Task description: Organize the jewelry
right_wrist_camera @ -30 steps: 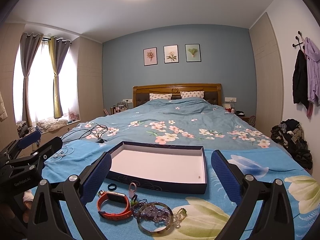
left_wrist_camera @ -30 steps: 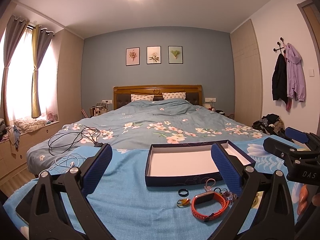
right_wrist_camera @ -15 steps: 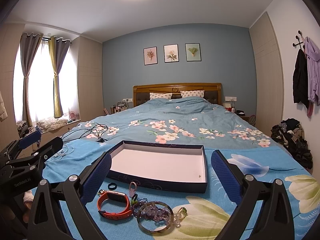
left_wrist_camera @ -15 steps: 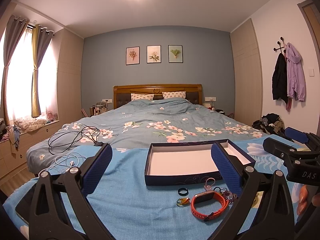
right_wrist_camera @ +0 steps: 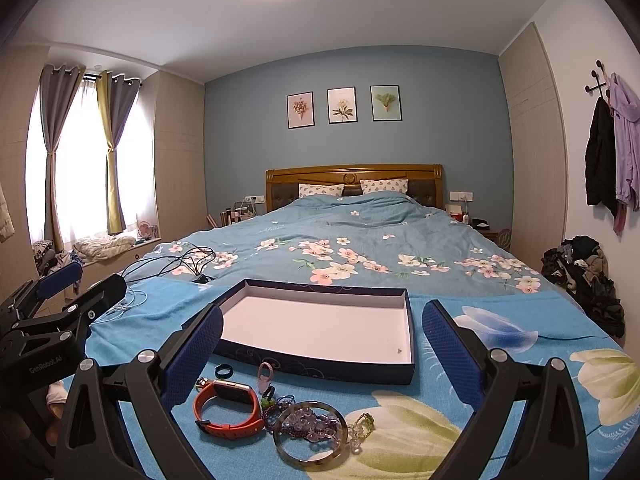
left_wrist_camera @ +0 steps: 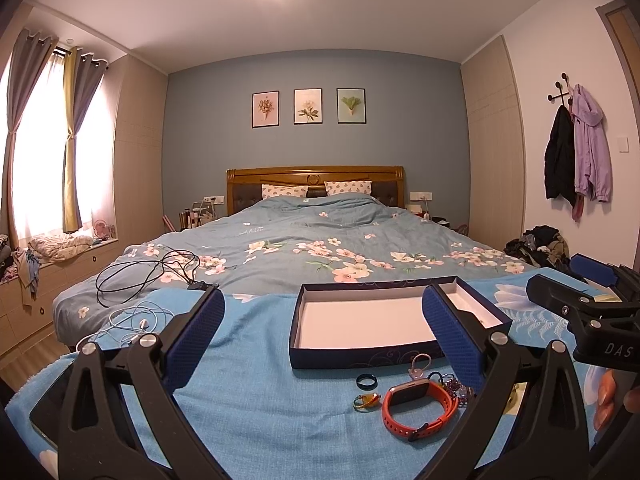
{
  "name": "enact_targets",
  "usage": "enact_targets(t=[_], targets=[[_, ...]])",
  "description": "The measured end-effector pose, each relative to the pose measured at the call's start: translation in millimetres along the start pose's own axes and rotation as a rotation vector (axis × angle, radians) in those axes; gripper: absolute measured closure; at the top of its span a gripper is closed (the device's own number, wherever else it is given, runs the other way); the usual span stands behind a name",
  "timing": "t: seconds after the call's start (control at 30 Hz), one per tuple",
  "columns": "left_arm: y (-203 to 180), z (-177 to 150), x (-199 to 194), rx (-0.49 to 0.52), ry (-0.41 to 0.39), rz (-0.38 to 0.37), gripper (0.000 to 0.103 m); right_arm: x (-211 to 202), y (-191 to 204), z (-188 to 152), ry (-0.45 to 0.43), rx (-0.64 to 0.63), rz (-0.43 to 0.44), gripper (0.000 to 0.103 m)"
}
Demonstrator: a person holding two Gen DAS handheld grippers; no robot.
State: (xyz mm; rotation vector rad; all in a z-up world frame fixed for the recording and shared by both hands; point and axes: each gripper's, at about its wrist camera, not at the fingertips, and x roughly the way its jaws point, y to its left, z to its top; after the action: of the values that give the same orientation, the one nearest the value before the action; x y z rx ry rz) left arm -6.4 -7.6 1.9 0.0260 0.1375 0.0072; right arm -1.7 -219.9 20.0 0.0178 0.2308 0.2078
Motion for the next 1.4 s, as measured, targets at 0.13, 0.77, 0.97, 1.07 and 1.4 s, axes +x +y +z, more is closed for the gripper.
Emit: enact_targets(t=[0.13,0.77,0.97,1.07,1.4], targets=[[0,0,0,0.002,0.000,0.001,0.006,1,0,0,0.001,0.000,-0.001,0.007],[0,-1,0,0.002,0.005,0.002,0.006,0,0,0,0.004,0.001,-0.003,0.007],[1,-4,-1,0.002,0.011,-0.003,0.006,-1,1,-2,0.010,0.000,-0.001,0.007],[1,-6,0,0.005,0.020,-0.005,0.006,2,1,-2,0.018,0.001,0.001,0.007],[7,-8,28,0.012,0.172,-0.068,0.006,23,-13,-2,0.154,0.014,-0.005,0.007]])
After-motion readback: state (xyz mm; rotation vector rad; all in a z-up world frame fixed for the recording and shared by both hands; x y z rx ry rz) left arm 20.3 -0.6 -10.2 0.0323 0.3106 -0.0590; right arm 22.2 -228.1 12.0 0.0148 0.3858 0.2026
